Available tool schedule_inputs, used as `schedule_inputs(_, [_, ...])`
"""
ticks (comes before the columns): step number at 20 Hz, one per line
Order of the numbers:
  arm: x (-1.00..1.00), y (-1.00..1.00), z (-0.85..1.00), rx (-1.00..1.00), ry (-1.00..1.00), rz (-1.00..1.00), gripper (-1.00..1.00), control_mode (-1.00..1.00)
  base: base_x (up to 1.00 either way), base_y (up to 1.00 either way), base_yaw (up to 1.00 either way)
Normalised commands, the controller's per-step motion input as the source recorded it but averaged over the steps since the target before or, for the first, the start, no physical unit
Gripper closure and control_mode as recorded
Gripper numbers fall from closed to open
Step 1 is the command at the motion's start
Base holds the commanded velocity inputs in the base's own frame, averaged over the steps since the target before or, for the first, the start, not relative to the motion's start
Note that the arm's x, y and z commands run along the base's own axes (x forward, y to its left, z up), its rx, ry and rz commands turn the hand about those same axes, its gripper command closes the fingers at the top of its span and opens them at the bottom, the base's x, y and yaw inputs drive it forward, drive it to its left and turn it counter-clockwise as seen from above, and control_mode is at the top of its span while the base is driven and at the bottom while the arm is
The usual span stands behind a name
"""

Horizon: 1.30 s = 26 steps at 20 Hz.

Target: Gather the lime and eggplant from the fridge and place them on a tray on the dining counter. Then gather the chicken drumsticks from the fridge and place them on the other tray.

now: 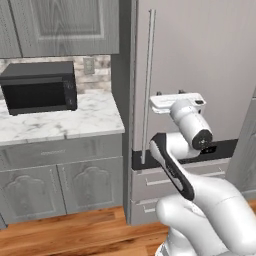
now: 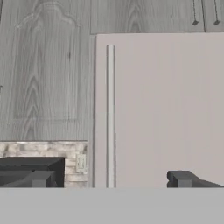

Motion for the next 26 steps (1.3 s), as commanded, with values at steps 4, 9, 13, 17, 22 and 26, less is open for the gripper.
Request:
schedule_inputs(4, [0.67, 0.00, 0.06, 0.01, 0.06, 0.00, -1.00, -1.00, 0.00, 0.00, 0.00])
schedule_inputs(9, [0.50, 0.00, 0.00, 0.00, 0.00, 0.00, -1.00, -1.00, 0.00, 0.00, 0.00])
schedule_inputs(13, [0.34, 0.00, 0.00, 0.00, 0.00, 0.01, -1.00, -1.00, 0.00, 0.00, 0.00])
schedule_inputs(17, [0.30, 0.00, 0.00, 0.00, 0.00, 0.01, -1.00, -1.00, 0.00, 0.00, 0.00])
schedule_inputs(22, [0.29, 0.00, 0.00, 0.00, 0.00, 0.01, -1.00, -1.00, 0.00, 0.00, 0.00])
schedule_inputs(26, [0.27, 0.00, 0.00, 0.00, 0.00, 0.00, -1.00, -1.00, 0.00, 0.00, 0.00])
